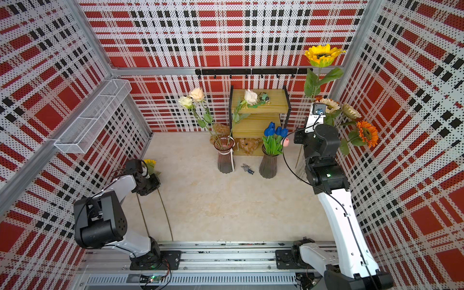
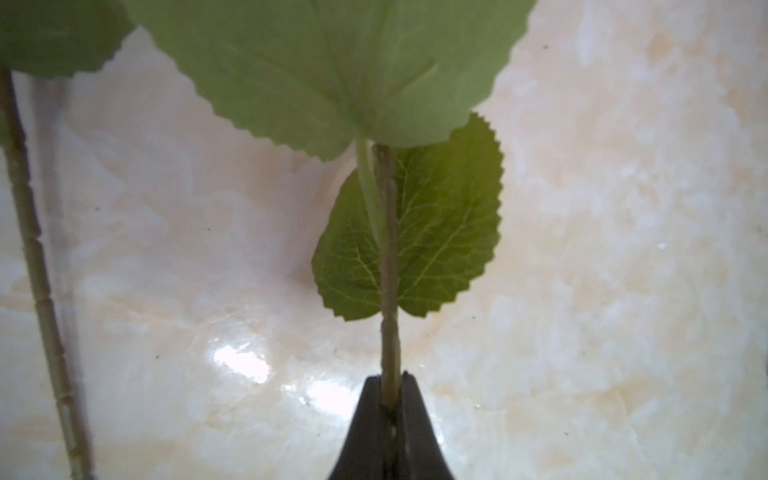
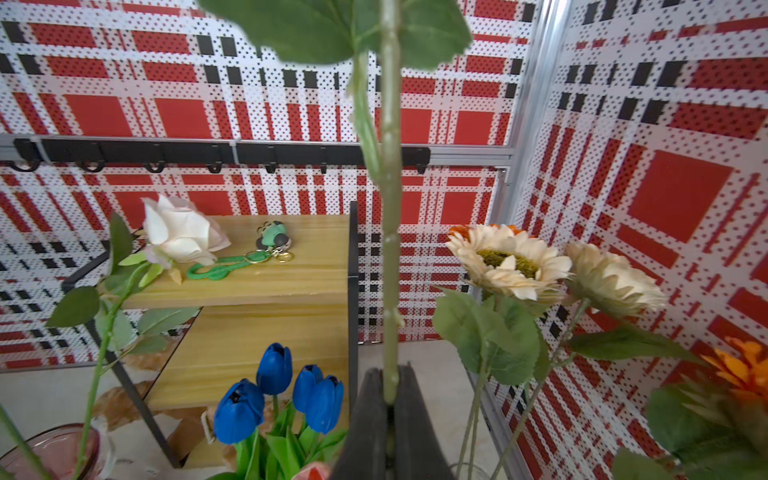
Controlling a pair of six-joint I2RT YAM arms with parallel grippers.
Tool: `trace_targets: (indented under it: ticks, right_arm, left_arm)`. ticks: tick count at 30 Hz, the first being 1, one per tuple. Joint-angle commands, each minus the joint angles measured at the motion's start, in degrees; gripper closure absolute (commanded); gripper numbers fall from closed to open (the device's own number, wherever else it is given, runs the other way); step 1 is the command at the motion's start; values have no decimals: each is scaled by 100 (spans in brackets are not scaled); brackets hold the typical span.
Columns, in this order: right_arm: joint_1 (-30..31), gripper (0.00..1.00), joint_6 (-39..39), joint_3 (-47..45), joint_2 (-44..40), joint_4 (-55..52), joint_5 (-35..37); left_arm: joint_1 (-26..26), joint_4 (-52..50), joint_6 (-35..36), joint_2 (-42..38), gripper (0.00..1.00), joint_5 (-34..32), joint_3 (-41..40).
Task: Arrange the flowers in different vases according to their variety
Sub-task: Pick up the flower at the center of the board.
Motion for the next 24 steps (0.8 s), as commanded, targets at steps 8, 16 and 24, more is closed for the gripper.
trace_targets:
  ticks: [8, 16, 24]
  right_arm:
    - [-448, 100, -614, -1127, -427, 2256, 297]
    - [-1090, 100, -498, -1481, -182, 3288, 79]
    - [-1659, 100, -292, -1549, 275, 3828, -450]
  left_arm:
    - [-1491, 79, -266, -995, 100, -1099, 1184]
    - [-2130, 78, -286, -1338, 100, -1794, 1756]
    - [-2348, 34, -296, -1586, 100, -2038, 2283]
